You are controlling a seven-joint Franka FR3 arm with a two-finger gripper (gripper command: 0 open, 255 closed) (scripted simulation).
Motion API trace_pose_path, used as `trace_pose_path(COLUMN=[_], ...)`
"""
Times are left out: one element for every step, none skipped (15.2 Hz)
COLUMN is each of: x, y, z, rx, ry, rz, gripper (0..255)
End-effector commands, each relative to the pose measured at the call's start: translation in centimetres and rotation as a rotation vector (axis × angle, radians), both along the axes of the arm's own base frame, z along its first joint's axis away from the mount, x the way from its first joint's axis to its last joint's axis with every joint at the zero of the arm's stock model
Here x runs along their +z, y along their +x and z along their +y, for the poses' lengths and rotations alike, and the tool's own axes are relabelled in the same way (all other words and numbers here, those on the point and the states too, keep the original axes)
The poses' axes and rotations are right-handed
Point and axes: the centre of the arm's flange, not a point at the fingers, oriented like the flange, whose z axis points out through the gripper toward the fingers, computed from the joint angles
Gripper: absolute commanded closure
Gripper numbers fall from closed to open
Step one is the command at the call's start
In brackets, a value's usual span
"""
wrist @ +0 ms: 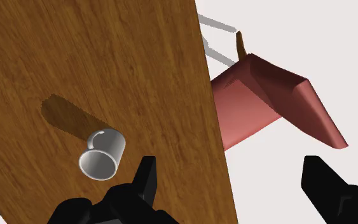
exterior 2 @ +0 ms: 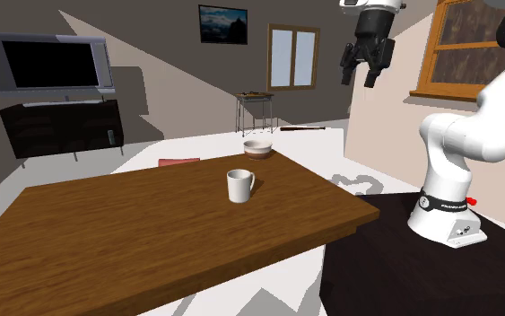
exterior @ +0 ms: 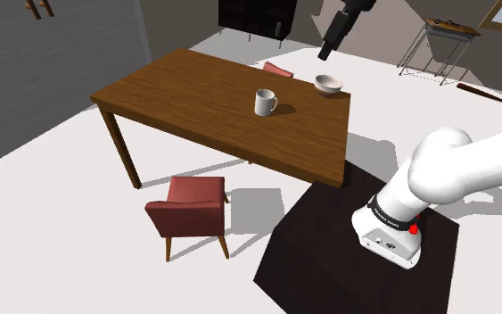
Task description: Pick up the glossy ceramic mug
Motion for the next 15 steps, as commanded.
trace_pose_path(x=[0.0,-0.8,-1.7,-2.5,-3.3,-4.2,-5.0,-5.9,-6.7,-7.6,-8.5,-9.3,-10.2,-11.1,-12.0], y=[0.0,1.0,2.0,3.0,4.0,5.0,6.0,6.9,7.9,8.9,9.8,10.8,11.8,12.7,13.6], z=[0.0,-0.4,-0.8,-1.1,-1.5,-1.9,-2.3,-2.7,-3.1,-3.5,-3.9,-4.4,-4.8,-5.2,-5.6], rx=[0.000,-0.001,-0.002,-0.003,-0.004,-0.006,-0.007,-0.008,-0.009,-0.010,-0.011,-0.012,-0.013,-0.014,-0.016], ry=[0.000,-0.002,-0.005,-0.007,-0.010,-0.012,-0.015,-0.017,-0.020,-0.022,-0.025,-0.027,-0.030,-0.032,-0.034], rz=[0.000,0.005,0.011,0.016,0.021,0.027,0.032,0.037,0.043,0.048,0.053,0.059,0.064,0.069,0.075], gripper=[0,0,0,0,0,0,0,0,0,0,0,0,0,0,0])
